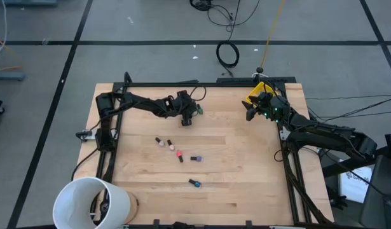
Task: Pick & Place Nail Polish
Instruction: Put the green nail polish bottle into the yellow bin
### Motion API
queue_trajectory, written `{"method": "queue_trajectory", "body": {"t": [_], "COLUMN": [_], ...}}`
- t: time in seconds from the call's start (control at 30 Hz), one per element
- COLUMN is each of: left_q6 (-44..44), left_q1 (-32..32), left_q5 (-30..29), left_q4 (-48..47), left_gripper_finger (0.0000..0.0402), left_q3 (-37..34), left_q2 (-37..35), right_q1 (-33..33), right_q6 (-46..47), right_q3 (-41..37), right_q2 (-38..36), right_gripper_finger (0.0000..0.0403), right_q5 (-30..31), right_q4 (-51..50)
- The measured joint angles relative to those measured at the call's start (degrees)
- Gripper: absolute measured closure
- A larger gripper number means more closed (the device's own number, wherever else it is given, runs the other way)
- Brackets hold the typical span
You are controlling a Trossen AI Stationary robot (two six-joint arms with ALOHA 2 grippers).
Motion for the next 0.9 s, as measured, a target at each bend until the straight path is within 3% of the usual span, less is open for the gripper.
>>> {"method": "queue_trajectory", "body": {"t": [0.13, 0.2, 0.47, 0.6, 0.9], "left_q6": [1.4, 1.0, -7.0, -9.5, -7.6], "left_q1": [-1.1, -1.0, 0.2, 0.3, 1.6], "left_q5": [-8.5, -9.8, 0.6, -3.3, 1.9], "left_q4": [8.0, 10.3, -2.4, -12.3, -23.8], "left_gripper_finger": [0.0183, 0.0183, 0.0183, 0.0183, 0.0183], "left_q3": [-0.2, 0.9, 13.9, 20.2, 24.6], "left_q2": [0.3, 0.1, 4.5, 7.1, 7.2], "right_q1": [0.0, 0.0, 0.0, 0.4, 0.4], "right_q6": [0.0, 0.0, 0.1, 0.2, 0.4], "right_q3": [0.0, 0.0, 0.0, 0.0, 0.0], "right_q2": [0.0, 0.0, 0.0, 0.0, 0.0], "right_gripper_finger": [0.0187, 0.0189, 0.0191, 0.0192, 0.0192], "right_q5": [0.0, 0.0, 0.0, 0.0, -0.1], "right_q4": [0.0, 0.0, 0.0, 0.0, 0.0]}}
